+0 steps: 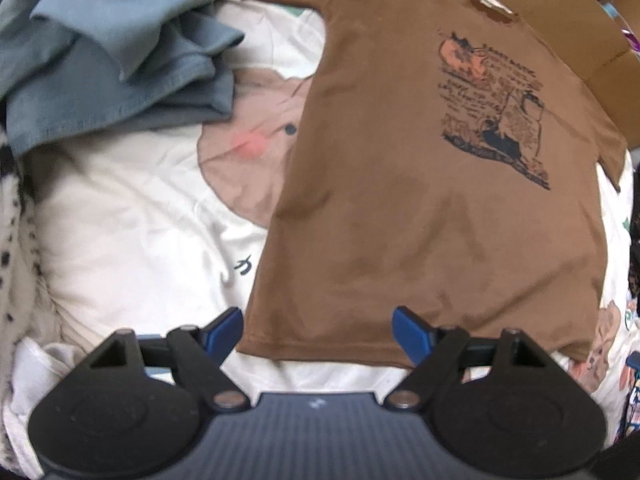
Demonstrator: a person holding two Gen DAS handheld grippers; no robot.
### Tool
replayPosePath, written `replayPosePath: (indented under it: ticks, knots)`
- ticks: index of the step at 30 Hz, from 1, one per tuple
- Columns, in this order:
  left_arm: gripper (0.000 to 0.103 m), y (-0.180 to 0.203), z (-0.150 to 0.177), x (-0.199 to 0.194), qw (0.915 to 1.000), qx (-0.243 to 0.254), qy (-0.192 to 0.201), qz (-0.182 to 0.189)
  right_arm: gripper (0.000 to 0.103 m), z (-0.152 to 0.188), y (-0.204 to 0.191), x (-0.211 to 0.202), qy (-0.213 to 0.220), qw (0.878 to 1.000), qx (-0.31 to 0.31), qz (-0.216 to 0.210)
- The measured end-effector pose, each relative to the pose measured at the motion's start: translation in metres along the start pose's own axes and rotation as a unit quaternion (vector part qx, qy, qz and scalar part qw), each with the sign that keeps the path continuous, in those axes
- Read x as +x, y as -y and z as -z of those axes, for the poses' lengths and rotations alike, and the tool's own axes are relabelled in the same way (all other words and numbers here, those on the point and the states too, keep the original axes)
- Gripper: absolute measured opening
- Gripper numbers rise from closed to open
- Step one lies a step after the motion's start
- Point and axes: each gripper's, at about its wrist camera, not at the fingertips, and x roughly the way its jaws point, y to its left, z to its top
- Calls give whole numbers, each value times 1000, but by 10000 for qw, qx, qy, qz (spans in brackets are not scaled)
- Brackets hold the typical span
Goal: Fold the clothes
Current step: 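Lower the right gripper to the T-shirt side edge and close it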
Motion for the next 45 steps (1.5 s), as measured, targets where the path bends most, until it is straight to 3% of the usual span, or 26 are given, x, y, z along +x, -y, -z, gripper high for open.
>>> replayPosePath:
  ticks: [16,18,20,22,26,45]
  knots:
    - [84,-8,1,15,9998,-115,-109,-153,55,8,25,40,47,9993,283,-239]
    - [84,-8,0,18,9997,-98,-114,-195,52,8,27,44,73,9992,272,-270]
    - [84,-7,-1,20,9997,-90,-121,-214,37,8,27,48,45,9992,230,-310]
    - [84,-6,-1,22,9996,-90,-129,-226,30,8,27,54,-2,9994,139,-322]
    - [84,-5,-1,27,9995,-70,-165,-269,24,9,21,64,-111,9992,-267,-290]
    - [84,-13,4,47,9981,-183,-391,-434,25,23,0,101,-236,9980,-566,181]
